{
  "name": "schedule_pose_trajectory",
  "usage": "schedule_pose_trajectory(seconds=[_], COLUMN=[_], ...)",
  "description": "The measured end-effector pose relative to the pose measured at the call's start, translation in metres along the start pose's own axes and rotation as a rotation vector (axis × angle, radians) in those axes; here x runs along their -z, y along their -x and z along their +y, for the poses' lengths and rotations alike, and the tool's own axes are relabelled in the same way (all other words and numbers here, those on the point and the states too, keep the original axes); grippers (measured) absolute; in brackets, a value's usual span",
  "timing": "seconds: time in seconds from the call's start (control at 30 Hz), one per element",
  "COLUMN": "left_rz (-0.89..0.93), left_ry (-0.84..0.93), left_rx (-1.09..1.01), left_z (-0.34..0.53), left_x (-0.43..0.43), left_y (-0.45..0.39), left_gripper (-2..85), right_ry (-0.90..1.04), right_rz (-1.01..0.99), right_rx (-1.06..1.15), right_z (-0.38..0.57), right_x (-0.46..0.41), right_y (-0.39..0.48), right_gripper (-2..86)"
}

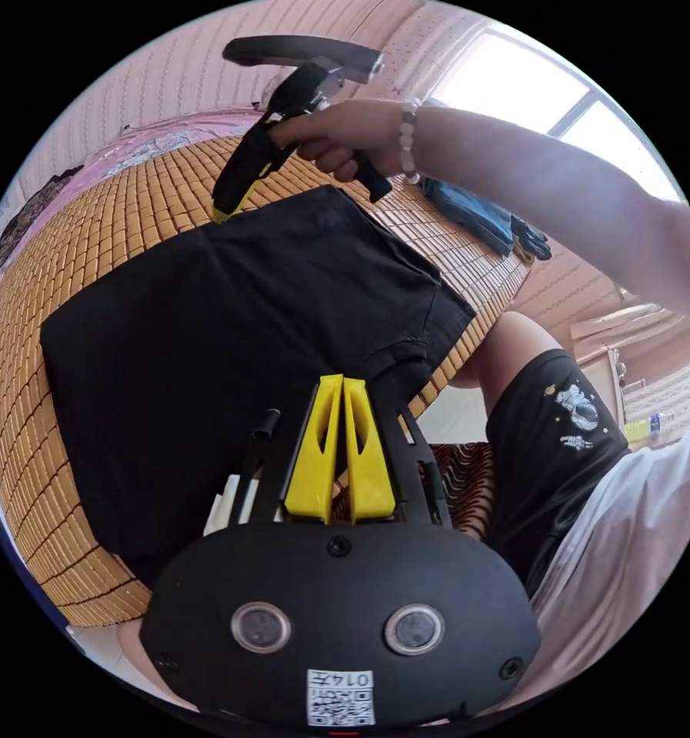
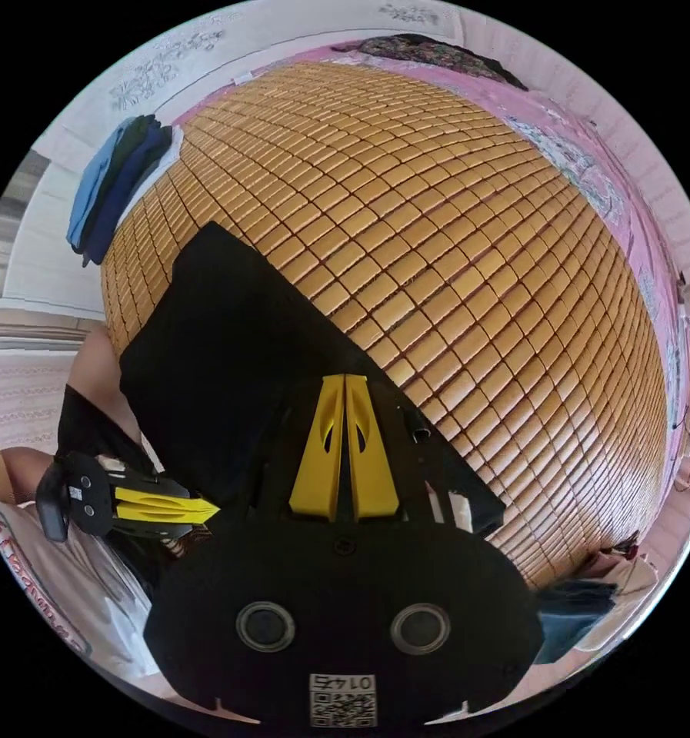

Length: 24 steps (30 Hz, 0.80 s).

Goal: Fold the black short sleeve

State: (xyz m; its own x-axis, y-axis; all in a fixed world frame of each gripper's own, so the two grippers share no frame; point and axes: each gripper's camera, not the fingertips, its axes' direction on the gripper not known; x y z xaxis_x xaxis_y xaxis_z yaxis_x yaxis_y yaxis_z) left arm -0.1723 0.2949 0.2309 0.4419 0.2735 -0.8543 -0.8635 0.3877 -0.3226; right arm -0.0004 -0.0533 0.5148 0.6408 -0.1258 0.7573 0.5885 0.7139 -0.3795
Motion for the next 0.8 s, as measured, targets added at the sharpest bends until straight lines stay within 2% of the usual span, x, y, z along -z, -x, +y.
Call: schedule_pose_trajectory(seconds=[0.07,0.23,0.37,0.47,0.53,0.6,0.67,0.8], left_rz=[0.032,0.064,0.100,0.112,0.104,0.058,0.034,0.004], left_ry=[-0.026,-0.177,-0.290,-0.249,-0.215,-0.180,-0.174,-0.137], left_rx=[-0.026,-0.140,-0.217,-0.295,-0.343,-0.389,-0.430,-0.521], left_z=[0.001,-0.014,-0.044,-0.070,-0.082,-0.095,-0.102,-0.120], left_x=[0.003,0.017,0.014,0.000,-0.010,-0.022,-0.030,-0.049], left_y=[-0.008,-0.034,-0.054,-0.074,-0.087,-0.103,-0.115,-0.138], left_gripper=[-0.9,0.3,10.1,14.3,15.3,15.7,15.8,18.1], right_ry=[-0.131,-0.265,-0.233,-0.174,-0.148,-0.137,-0.163,-0.210], right_rz=[-0.086,-0.171,-0.152,-0.133,-0.181,-0.264,-0.274,-0.352], right_rx=[-0.112,-0.397,-0.572,-0.657,-0.684,-0.693,-0.701,-0.693], right_z=[0.056,0.201,0.297,0.333,0.344,0.353,0.366,0.385], right_x=[0.020,0.042,0.043,0.032,0.022,0.014,0.017,0.021], right_y=[-0.021,-0.062,-0.072,-0.081,-0.088,-0.095,-0.103,-0.120], right_gripper=[-1.0,-0.8,0.8,7.7,8.8,8.3,1.8,-0.1])
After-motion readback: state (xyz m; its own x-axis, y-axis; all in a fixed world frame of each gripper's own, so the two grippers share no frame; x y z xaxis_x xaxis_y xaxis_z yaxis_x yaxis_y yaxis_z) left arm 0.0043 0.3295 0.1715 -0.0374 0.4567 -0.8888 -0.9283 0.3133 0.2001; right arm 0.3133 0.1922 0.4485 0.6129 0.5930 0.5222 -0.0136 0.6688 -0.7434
